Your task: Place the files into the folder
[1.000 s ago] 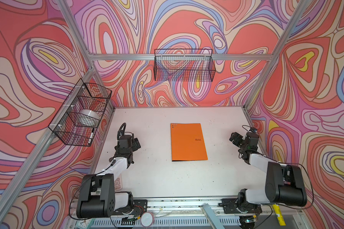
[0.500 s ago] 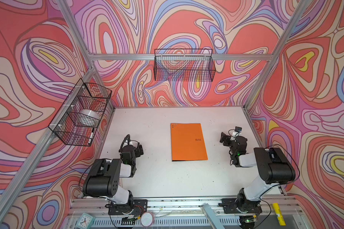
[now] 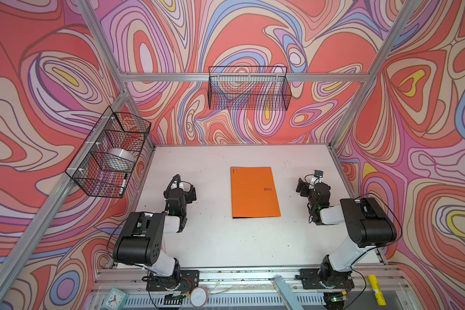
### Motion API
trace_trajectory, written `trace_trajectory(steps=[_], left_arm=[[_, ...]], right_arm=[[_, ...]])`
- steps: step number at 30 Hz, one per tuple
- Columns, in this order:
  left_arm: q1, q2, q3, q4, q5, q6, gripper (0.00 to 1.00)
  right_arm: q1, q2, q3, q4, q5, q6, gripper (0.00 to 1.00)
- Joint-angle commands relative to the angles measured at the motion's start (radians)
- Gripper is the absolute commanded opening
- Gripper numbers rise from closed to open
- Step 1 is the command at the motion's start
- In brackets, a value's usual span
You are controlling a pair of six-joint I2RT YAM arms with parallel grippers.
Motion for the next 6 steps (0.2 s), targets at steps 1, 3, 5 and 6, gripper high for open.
trace_trajectory(steps=[1, 3, 5, 6], left_arm=[[-0.003, 0.002, -0.011, 0.037, -0.024, 0.032, 1.00], [-0.003, 0.001, -0.006, 0.029, -0.020, 0.036, 1.00], [-0.003, 0.006, -0.010, 0.041, -0.023, 0.037, 1.00], [-0.002, 0.001, -0.006, 0.028, -0.023, 0.035, 1.00]], right_arm=[[-0.008, 0.024, 0.049, -0.050, -0.019, 0.002, 0.98], [-0.011, 0.018, 0.041, -0.038, -0.019, -0.001, 0.98], [-0.008, 0.004, 0.010, 0.007, -0.028, -0.017, 0.98], [-0.007, 0.001, 0.005, 0.013, -0.032, -0.016, 0.98]])
